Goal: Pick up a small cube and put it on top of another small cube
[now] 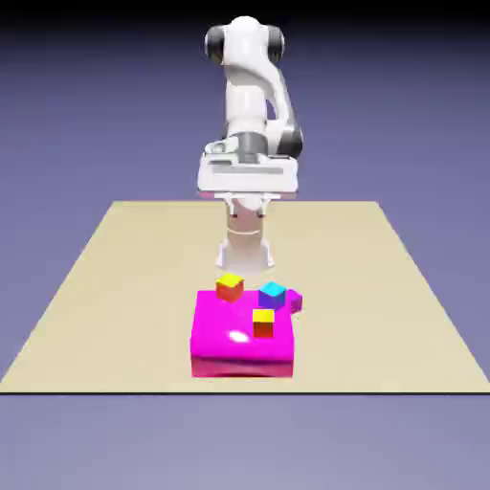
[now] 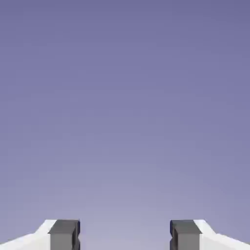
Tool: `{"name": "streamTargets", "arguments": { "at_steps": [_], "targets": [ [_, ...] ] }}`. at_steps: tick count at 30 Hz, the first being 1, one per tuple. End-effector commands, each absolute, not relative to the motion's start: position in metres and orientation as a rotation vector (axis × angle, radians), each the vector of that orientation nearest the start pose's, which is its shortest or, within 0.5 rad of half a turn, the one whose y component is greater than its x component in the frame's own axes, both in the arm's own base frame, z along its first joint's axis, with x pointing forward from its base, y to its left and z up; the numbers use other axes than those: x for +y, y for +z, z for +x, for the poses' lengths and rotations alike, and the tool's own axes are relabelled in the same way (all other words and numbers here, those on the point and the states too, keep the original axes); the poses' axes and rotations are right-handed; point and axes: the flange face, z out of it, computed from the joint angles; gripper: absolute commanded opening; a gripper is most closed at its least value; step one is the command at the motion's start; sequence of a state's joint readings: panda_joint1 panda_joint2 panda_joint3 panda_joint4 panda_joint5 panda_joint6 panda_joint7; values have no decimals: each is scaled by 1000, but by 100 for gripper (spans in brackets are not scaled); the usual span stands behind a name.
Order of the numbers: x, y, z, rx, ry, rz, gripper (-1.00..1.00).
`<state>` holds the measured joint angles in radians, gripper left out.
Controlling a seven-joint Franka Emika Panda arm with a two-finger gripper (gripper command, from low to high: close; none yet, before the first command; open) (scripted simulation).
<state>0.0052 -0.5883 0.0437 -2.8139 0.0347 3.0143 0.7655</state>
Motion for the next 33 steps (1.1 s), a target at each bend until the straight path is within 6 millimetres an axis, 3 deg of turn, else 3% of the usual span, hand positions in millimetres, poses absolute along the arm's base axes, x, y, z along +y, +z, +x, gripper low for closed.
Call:
{"name": "streamTargets", "arguments": {
  "at_steps": [1, 9, 16, 25, 33],
  "targets": [
    [26, 461, 382, 985, -1000, -2463, 0],
    [100, 459, 350, 1125, -857, -2409, 0],
    [154, 438, 315, 1268, -747, -2384, 0],
    [203, 387, 271, 1498, -641, -2355, 0],
    [220, 324, 239, 1752, -588, -2305, 0]
  ]
}}
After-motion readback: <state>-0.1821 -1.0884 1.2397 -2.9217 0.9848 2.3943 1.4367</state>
